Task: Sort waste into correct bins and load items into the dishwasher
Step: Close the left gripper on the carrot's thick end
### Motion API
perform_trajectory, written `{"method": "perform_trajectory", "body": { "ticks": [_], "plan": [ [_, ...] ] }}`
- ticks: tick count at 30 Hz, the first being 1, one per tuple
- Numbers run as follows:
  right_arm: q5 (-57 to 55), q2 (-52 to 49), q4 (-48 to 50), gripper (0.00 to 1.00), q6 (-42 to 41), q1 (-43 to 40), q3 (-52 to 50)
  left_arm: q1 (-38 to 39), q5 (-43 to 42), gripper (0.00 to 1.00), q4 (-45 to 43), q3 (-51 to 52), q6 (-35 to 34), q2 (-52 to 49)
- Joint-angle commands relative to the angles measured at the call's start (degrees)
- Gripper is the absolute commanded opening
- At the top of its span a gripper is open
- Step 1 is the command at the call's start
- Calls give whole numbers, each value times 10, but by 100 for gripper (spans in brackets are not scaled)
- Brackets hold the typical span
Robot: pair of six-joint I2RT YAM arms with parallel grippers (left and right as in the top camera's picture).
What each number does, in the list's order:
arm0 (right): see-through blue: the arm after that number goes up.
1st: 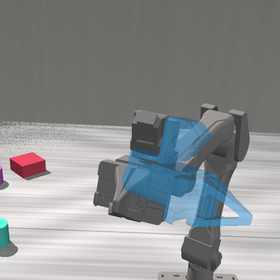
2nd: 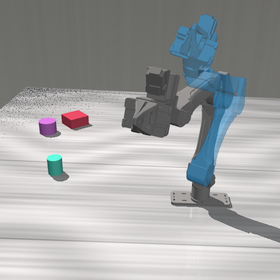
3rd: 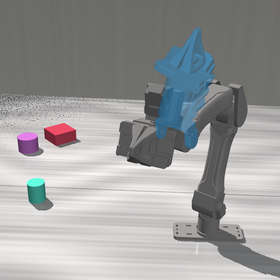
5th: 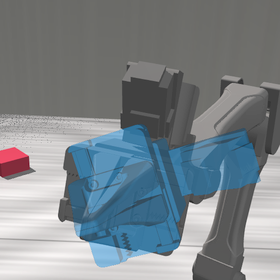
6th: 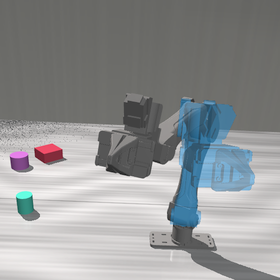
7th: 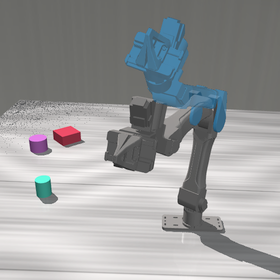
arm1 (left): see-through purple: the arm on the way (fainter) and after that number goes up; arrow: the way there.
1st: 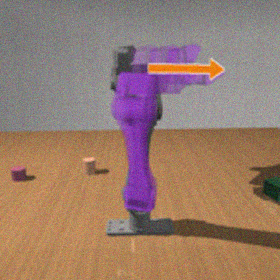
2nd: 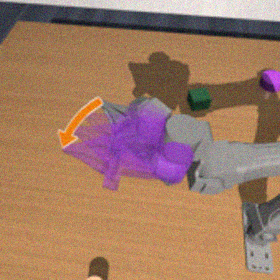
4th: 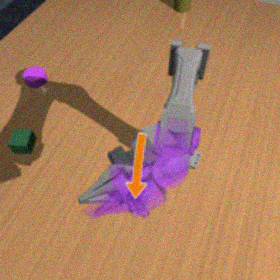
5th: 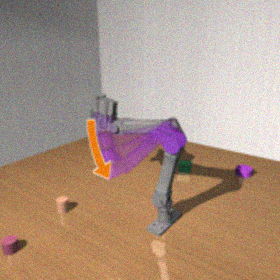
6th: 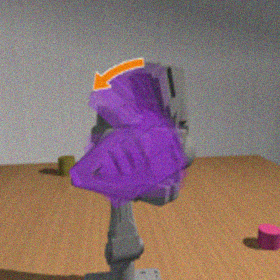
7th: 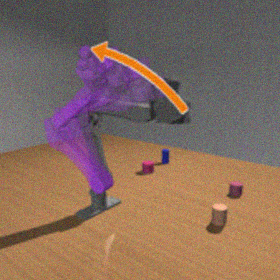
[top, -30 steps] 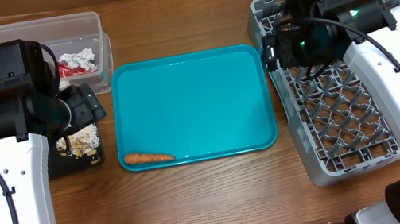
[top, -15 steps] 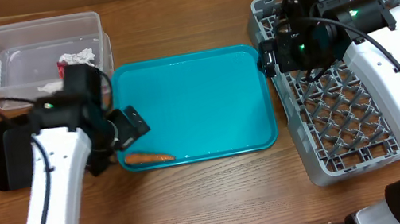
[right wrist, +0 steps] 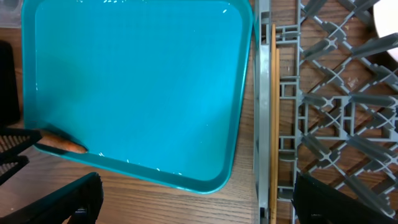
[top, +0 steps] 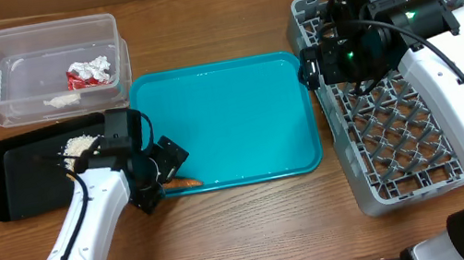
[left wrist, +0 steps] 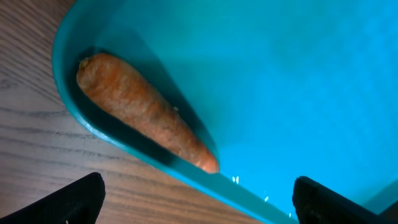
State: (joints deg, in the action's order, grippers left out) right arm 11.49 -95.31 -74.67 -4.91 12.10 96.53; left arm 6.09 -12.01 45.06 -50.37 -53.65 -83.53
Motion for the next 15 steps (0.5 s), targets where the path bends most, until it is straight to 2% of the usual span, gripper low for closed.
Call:
{"method": "perform_trajectory", "body": {
  "ticks": [1, 15],
  "plan": [
    [6, 4, -1, 100, 4, 0, 9, 3, 0, 97, -14, 27, -47, 4],
    [6, 4, -2, 100, 4, 0, 9, 3, 38, 96, -59, 34, -57, 3]
  ]
}}
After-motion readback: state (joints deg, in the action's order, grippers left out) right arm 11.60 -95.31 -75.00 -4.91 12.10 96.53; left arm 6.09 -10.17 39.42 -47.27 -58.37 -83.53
